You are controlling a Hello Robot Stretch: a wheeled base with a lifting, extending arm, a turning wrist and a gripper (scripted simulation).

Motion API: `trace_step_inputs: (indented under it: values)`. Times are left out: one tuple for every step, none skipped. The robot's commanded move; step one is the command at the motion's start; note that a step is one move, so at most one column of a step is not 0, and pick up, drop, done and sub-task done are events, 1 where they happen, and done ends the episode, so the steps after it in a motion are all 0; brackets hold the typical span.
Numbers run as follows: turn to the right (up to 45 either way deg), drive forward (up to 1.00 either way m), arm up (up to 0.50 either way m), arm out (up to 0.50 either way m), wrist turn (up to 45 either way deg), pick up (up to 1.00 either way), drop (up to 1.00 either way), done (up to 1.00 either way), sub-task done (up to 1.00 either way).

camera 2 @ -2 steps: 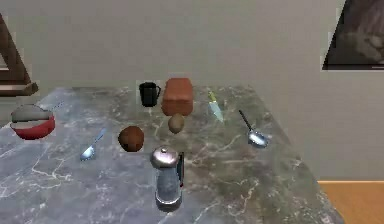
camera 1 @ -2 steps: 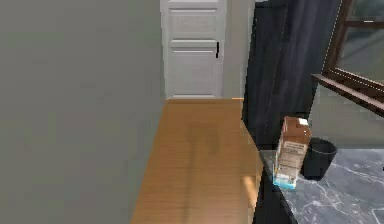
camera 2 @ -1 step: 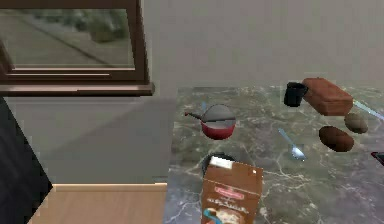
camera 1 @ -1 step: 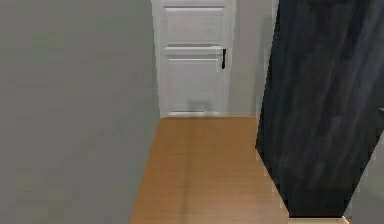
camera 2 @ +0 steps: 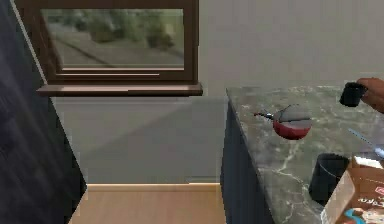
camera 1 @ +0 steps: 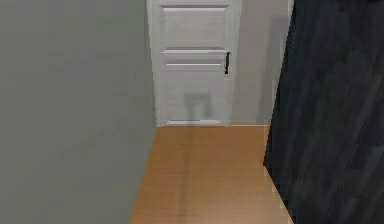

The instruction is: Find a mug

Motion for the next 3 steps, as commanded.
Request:
trace_step_inputs:
  values:
    - [45.0,0.0,0.0,0.0,0.0,0.0,0.0,0.0,0.0]
    - [39.0,0.0,0.0,0.0,0.0,0.0,0.0,0.0,0.0]
    - [0.0,0.45,0.0,0.0,0.0,0.0,0.0,0.0,0.0]
